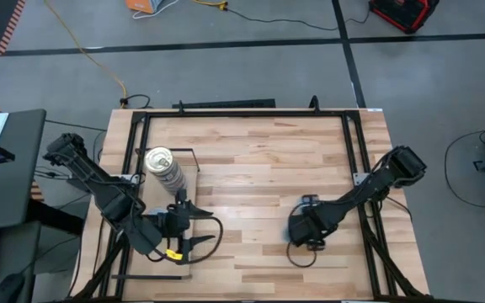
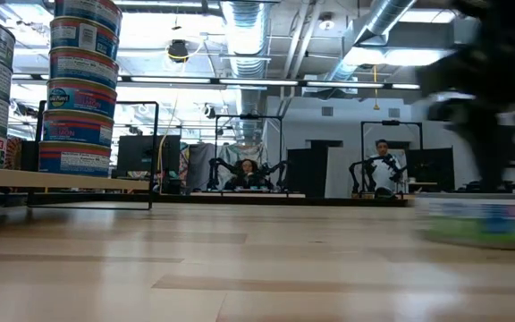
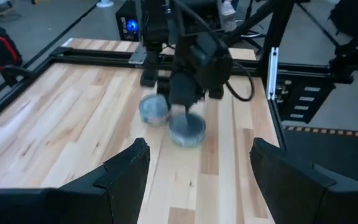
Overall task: Stack canned seafood by type on shelf
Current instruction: Adjust the green and white tuna cans on the table, then stack the right green and white tuna can on the green and white tuna can on the shelf
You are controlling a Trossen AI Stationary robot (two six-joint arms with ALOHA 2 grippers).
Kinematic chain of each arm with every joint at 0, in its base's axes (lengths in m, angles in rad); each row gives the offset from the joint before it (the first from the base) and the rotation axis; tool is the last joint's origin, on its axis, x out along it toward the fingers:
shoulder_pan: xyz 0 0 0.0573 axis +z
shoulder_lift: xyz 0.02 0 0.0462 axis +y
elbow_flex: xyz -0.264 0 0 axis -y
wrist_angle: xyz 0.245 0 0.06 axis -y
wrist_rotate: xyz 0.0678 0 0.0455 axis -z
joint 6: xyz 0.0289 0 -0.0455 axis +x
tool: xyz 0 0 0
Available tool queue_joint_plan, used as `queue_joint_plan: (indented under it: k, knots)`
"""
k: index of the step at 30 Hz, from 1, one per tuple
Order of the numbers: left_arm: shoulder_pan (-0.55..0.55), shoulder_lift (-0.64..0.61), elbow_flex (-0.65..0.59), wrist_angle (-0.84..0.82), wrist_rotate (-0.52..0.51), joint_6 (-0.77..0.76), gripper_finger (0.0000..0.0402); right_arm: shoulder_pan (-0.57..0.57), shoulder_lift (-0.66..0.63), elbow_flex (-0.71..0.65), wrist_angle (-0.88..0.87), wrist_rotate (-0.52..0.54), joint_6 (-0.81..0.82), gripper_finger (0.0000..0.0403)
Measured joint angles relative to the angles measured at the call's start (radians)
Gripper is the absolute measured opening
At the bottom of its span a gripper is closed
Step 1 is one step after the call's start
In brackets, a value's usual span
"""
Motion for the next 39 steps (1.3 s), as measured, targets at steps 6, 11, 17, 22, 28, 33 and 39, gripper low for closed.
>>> queue_joint_plan:
  k: [6, 11, 17, 22, 28, 33, 39]
  knots:
    - [0.009, 0.031, 0.057, -0.062, -0.014, 0.015, 0.0265, -0.091, 0.027, 0.052, 0.335, 0.037, -0.134, 0.0221]
    - [0.004, 0.029, 0.060, -0.080, 0.003, -0.008, 0.0265, -0.142, -0.012, 0.080, 0.338, 0.038, -0.209, 0.0221]
    - [-0.008, 0.032, 0.060, -0.116, 0.019, -0.027, 0.0265, -0.282, -0.083, 0.000, 0.382, -0.043, -0.179, 0.0221]
    - [-0.004, 0.034, 0.060, -0.140, 0.038, -0.029, 0.0265, -0.377, -0.089, -0.060, 0.512, -0.157, -0.166, 0.0221]
    - [-0.005, 0.034, 0.060, -0.142, 0.042, -0.029, 0.0265, -0.417, -0.054, -0.071, 0.499, -0.171, -0.191, 0.0220]
    - [0.001, 0.034, 0.060, -0.163, 0.043, -0.029, 0.0265, -0.442, -0.056, -0.070, 0.485, -0.171, -0.227, 0.0205]
    - [0.009, 0.034, 0.060, -0.176, 0.043, -0.025, 0.0265, -0.484, -0.056, -0.104, 0.487, -0.171, -0.252, 0.0158]
